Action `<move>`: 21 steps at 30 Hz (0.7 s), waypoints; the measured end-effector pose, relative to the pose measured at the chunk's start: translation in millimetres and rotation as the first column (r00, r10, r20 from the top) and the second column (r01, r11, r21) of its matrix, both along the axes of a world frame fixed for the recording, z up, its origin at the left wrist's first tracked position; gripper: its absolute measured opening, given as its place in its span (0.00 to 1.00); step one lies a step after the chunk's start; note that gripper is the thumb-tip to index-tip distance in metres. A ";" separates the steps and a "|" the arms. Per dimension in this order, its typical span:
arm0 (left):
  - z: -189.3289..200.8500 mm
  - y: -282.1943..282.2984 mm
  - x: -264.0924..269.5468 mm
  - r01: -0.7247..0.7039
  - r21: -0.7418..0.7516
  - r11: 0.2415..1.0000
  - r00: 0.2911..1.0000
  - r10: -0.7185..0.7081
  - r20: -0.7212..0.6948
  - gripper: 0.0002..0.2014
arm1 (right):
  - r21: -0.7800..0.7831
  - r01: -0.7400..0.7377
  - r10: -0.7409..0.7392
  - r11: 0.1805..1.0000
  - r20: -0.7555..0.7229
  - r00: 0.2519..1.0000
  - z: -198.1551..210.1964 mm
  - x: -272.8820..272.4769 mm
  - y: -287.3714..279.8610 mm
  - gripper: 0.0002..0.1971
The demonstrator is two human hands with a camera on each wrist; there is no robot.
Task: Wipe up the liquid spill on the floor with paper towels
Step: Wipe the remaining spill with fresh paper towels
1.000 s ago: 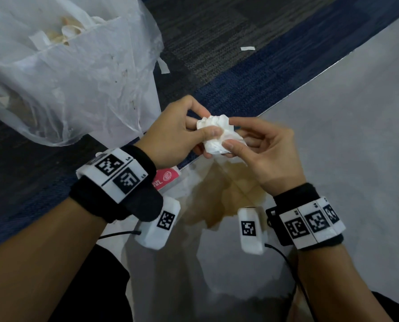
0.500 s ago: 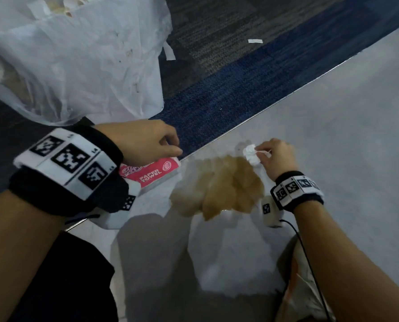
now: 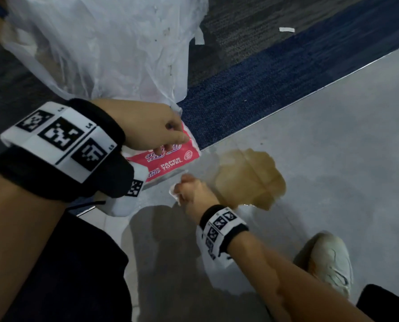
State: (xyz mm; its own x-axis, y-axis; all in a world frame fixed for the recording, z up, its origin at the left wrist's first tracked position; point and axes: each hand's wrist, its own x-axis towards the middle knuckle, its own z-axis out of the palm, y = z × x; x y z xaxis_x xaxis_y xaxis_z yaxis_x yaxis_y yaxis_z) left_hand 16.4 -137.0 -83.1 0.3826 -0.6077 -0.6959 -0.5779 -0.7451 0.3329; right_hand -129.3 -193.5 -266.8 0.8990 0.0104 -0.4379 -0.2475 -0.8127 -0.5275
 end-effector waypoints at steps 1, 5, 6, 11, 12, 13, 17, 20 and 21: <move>-0.7 -0.8 -0.2 0.002 -0.016 1.000 1.000 -0.002 -0.007 0.17 | -0.032 -0.030 0.029 0.999 -0.029 0.999 -1.2 2.9 4.2 0.13; -2.3 -1.9 -0.5 -0.004 -0.028 1.000 0.999 0.002 -0.048 0.16 | -0.133 -0.122 0.114 0.984 -0.065 0.991 -8.9 8.7 9.0 0.14; -2.6 -2.4 -0.1 0.001 -0.030 1.000 0.999 -0.002 -0.046 0.16 | -0.144 -0.120 0.114 0.982 -0.052 0.992 -8.9 8.1 3.6 0.15; -4.1 -3.7 0.7 -0.001 -0.029 1.000 0.999 -0.001 -0.053 0.17 | -0.297 -0.087 0.060 0.951 -0.098 0.993 -3.9 4.4 -54.5 0.17; -4.4 -3.7 0.6 0.002 -0.023 1.000 0.999 -0.004 -0.053 0.17 | -0.320 -0.092 0.064 0.943 -0.096 0.993 -1.3 3.0 -66.0 0.17; -4.7 -3.5 0.8 0.004 -0.021 1.000 0.999 -0.005 -0.054 0.17 | -0.344 -0.083 0.052 0.935 -0.098 0.994 0.0 0.7 -77.6 0.15; -4.3 -3.8 0.2 0.009 -0.019 1.000 0.999 -0.010 -0.049 0.17 | -0.423 0.062 -0.092 0.904 -0.050 0.994 8.2 -2.2 -113.0 0.12; -3.8 -3.6 -0.4 0.006 -0.023 1.000 0.999 -0.007 -0.054 0.17 | -0.371 0.285 -0.307 0.884 0.000 0.952 9.9 -7.1 -128.1 0.14; -3.6 -3.1 -0.1 0.001 -0.029 1.000 0.998 -0.003 -0.058 0.17 | -0.327 0.368 -0.377 0.870 0.036 0.925 9.1 -9.1 -130.0 0.14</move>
